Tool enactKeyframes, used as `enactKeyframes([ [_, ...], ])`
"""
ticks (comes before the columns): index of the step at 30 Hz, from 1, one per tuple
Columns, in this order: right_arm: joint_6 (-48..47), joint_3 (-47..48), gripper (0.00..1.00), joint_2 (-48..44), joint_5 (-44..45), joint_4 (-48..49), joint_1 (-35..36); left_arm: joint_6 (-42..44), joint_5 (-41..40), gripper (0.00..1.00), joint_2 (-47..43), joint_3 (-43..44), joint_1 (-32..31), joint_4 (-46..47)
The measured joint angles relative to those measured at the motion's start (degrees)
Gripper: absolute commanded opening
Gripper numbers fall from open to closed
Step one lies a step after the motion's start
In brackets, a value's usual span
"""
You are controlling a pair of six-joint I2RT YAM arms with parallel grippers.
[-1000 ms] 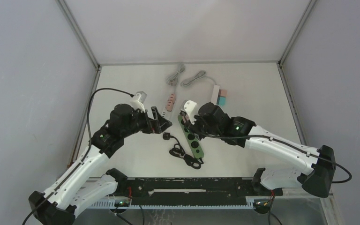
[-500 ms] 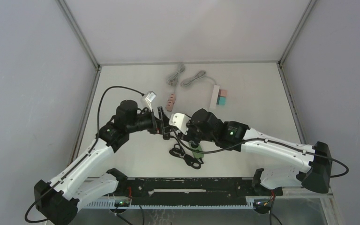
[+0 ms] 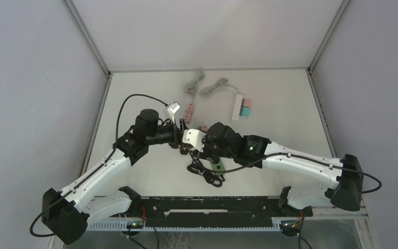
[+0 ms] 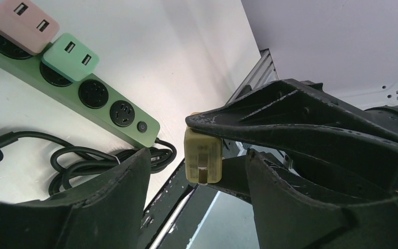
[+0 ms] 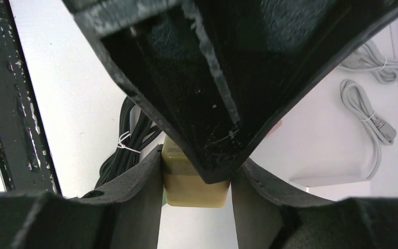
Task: Insert the plug
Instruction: Adjust the plug.
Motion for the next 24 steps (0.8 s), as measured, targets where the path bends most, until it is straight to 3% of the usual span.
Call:
enactKeyframes([
  [11,-0.6,1.2,0.18,1.4,0.0,0.4,0.5,0.0,0.4,0.55,3.1,0.0,-1.9,0.6],
  [20,-0.7,1.2,0.19,1.9,0.4,0.5,0.7,0.5,1.0,0.09,3.3,0.0,-2.3,1.1],
  [23,-0.7,1.2,0.29,1.9,0.6,0.5,0.8,0.6,1.0,0.05,3.3,0.0,-2.2,1.0],
  [24,-0.7,1.2,0.4,2.0,0.7,0.5,0.8,0.7,1.0,0.04,3.3,0.0,-2.2,1.1],
])
